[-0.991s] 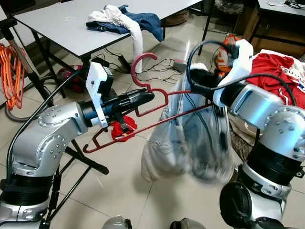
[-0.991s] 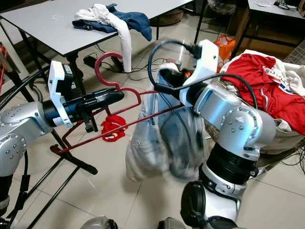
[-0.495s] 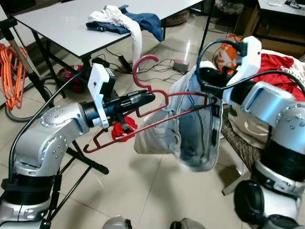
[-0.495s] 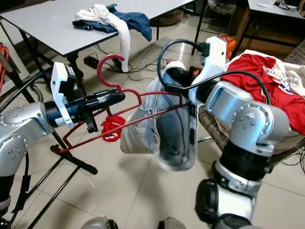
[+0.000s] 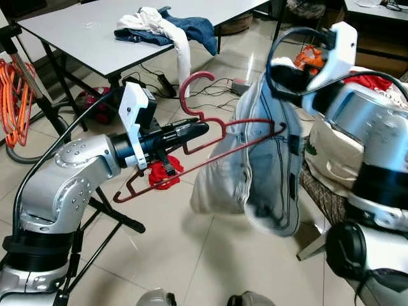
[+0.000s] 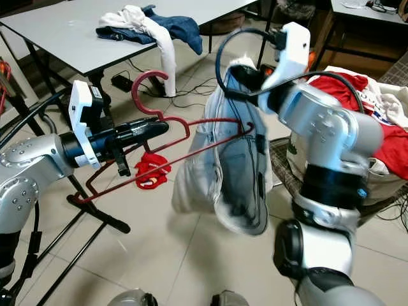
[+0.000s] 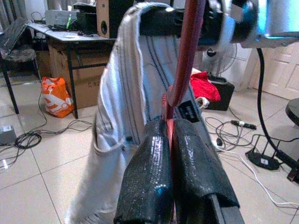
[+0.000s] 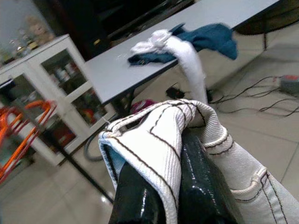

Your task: Hang hanger

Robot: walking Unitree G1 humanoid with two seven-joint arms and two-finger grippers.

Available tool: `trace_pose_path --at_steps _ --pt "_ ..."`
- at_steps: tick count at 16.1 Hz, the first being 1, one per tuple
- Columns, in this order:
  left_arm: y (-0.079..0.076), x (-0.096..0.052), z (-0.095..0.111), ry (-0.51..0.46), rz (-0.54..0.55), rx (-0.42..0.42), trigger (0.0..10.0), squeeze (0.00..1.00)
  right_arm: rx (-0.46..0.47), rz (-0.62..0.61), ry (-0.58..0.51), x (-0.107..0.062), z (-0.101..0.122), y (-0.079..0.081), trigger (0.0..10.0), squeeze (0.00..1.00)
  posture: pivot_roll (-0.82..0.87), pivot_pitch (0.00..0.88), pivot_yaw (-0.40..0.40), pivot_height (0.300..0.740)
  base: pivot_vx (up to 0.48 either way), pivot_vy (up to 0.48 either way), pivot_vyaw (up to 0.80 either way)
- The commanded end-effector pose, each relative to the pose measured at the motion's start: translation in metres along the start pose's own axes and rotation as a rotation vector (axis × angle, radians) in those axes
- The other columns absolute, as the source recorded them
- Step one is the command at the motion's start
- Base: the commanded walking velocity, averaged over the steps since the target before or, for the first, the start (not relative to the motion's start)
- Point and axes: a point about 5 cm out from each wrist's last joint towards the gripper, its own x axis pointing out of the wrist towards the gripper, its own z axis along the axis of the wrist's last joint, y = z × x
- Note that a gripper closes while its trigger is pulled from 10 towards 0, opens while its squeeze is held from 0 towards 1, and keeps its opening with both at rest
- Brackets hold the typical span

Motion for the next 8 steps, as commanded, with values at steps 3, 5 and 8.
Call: trace_pose_path --at_steps 3,5,8 --pt "-0.001 0.006 0.000 0.000 -0.002 0.017 10.0 0.00 0.061 0.049 -0.146 0.010 0.028 0.024 0.0 0.00 -0.10 0.000 -0.009 0.740 0.000 0.000 0.00" --pt "-0.001 0.008 -0.002 0.001 0.014 0.014 10.0 0.00 0.059 0.107 -0.115 0.014 0.016 0.038 0.0 0.00 -0.09 0.000 -0.012 0.740 0.000 0.000 0.00" --pt "0.005 0.008 -0.005 0.018 0.080 0.010 10.0 0.00 0.052 0.128 -0.060 0.014 -0.001 0.041 0.0 0.00 -0.09 0.000 -0.015 0.740 0.000 0.000 0.00"
